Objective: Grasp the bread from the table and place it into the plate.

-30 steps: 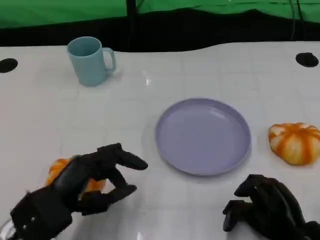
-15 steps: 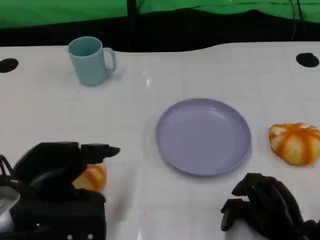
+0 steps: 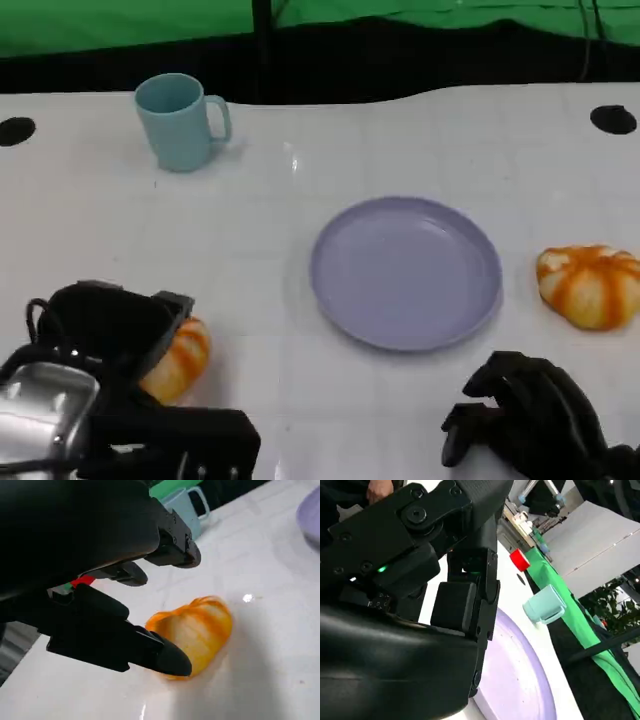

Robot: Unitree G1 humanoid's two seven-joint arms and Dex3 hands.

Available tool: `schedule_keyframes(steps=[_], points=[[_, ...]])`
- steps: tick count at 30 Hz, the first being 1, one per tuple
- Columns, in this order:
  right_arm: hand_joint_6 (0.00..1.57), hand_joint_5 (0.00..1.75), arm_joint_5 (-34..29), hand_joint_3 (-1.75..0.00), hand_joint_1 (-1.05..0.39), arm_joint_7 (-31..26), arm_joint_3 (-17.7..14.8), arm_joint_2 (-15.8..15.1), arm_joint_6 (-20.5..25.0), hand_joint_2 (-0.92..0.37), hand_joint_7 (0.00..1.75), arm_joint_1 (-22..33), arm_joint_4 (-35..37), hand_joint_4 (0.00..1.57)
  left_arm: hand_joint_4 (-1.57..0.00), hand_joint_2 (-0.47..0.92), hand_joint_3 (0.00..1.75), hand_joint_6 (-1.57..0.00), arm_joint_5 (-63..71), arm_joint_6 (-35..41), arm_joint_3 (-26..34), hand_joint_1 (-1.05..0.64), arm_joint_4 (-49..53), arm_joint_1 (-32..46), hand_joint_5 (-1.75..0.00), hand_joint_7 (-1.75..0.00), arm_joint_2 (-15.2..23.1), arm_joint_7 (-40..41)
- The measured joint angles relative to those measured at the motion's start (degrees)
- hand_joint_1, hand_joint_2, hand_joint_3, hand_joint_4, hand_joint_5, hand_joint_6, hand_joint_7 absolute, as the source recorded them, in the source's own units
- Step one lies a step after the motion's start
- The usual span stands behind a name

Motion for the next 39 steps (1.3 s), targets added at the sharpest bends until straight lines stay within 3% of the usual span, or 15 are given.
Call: schedule_keyframes(steps=[7,16,17,18,19,21,23,26,28,29,30,31,33,35,39], points=[[1.57,0.75,-0.12,-0.01,-1.04,-0.08,0.16,0.02,-0.06,-0.75,0.36,0.35,-0.45,1.56,-0.42,0.84,0.00,-0.33,0.15,-0.08,-3.38,-0.65,14.59,-5.12,-0.11,-0.01,-1.55,5.40],[1.57,0.75,-0.08,0.00,-1.03,-0.03,0.14,0.03,-0.03,-0.73,0.36,0.63,-0.73,1.57,-0.58,0.90,0.04,-0.39,-5.39,-2.53,-4.80,-0.45,29.76,-8.98,-0.18,-0.02,-2.79,21.98],[1.57,0.75,-0.06,0.00,-1.03,-0.04,0.14,0.03,0.01,-0.73,0.37,0.65,-0.76,1.57,-0.53,0.91,0.10,-0.46,-6.09,-2.77,-5.00,-0.41,30.59,-9.44,-0.62,-0.02,-2.83,22.80],[1.57,0.75,-0.04,0.00,-1.03,-0.06,0.17,0.05,0.15,-0.73,0.37,0.65,-0.83,1.57,-0.45,0.92,0.11,-0.49,-6.62,-3.11,-5.23,-0.40,31.45,-10.01,-0.89,-0.01,-2.83,23.43],[1.57,0.75,-0.02,0.00,-1.03,-0.10,0.19,0.06,0.37,-0.73,0.37,0.65,-0.90,1.57,-0.40,0.92,0.12,-0.50,-7.23,-3.43,-5.52,-0.40,32.21,-10.56,-1.03,-0.01,-2.81,23.97],[1.57,0.74,-0.02,0.00,-1.04,-0.14,0.20,0.08,0.50,-0.73,0.37,0.66,-0.93,1.57,-0.67,0.92,0.37,-0.91,-8.57,-4.48,-5.84,-0.35,33.46,-11.17,-1.49,-0.12,-2.67,25.51],[1.57,0.74,-0.02,0.00,-1.04,-0.14,0.19,0.08,0.48,-0.73,0.36,0.66,-0.92,1.57,-0.70,0.92,0.46,-1.04,-9.41,-6.57,-6.07,-0.33,34.88,-11.51,-1.65,-0.14,-2.07,28.94],[1.57,0.73,-0.02,0.00,-1.04,-0.13,0.15,0.09,0.47,-0.73,0.35,0.66,-0.88,1.57,-0.68,0.92,0.51,-1.10,-11.05,-9.04,-6.21,-0.32,36.89,-11.68,-1.74,-0.23,-1.52,33.88],[1.57,0.73,-0.02,0.00,-1.04,-0.12,0.16,0.09,0.46,-0.73,0.35,0.66,-0.87,1.57,-0.67,0.92,0.51,-0.92,-11.63,-10.02,-6.27,-0.33,37.77,-11.78,-1.74,-0.64,-1.50,36.24],[1.57,0.73,-0.02,0.00,-1.04,-0.12,0.17,0.09,0.45,-0.73,0.35,0.66,-0.86,1.57,-0.69,0.92,0.51,-0.80,-12.14,-10.41,-6.28,-0.32,38.08,-11.82,-1.74,-0.97,-1.49,37.26],[1.57,0.73,-0.03,0.00,-1.04,-0.10,0.17,0.09,0.44,-0.73,0.35,0.64,-0.82,1.57,-0.69,0.92,0.51,-0.76,-12.53,-10.80,-6.28,-0.32,38.47,-11.87,-1.75,-1.07,-1.49,38.32],[1.57,0.73,-0.02,0.00,-1.04,-0.07,0.16,0.08,0.44,-0.73,0.35,0.64,-0.78,1.57,-0.73,0.89,0.52,-0.68,-12.96,-11.24,-6.28,-0.31,38.87,-11.91,-1.75,-1.33,-1.49,39.31],[1.57,0.73,-0.02,0.00,-1.04,-0.03,0.15,0.07,0.44,-0.73,0.35,0.63,-0.73,1.57,-0.77,0.86,0.57,-0.58,-14.05,-12.91,-6.23,-0.31,39.98,-11.96,-1.75,-1.55,-1.50,41.74],[1.57,0.74,-0.02,0.00,-1.04,-0.03,0.13,0.06,0.44,-0.72,0.36,0.62,-0.71,1.57,-0.77,0.84,0.60,-0.57,-15.55,-14.55,-6.20,-0.31,40.69,-11.96,-1.75,-1.55,-1.50,43.41],[1.57,0.75,-0.02,0.00,-1.04,-0.06,0.10,0.05,0.46,-0.72,0.39,0.50,-0.67,1.57,-0.77,0.79,0.66,-0.73,-17.49,-16.36,-6.11,-0.31,40.71,-11.91,-1.75,-1.16,-1.50,44.32]])
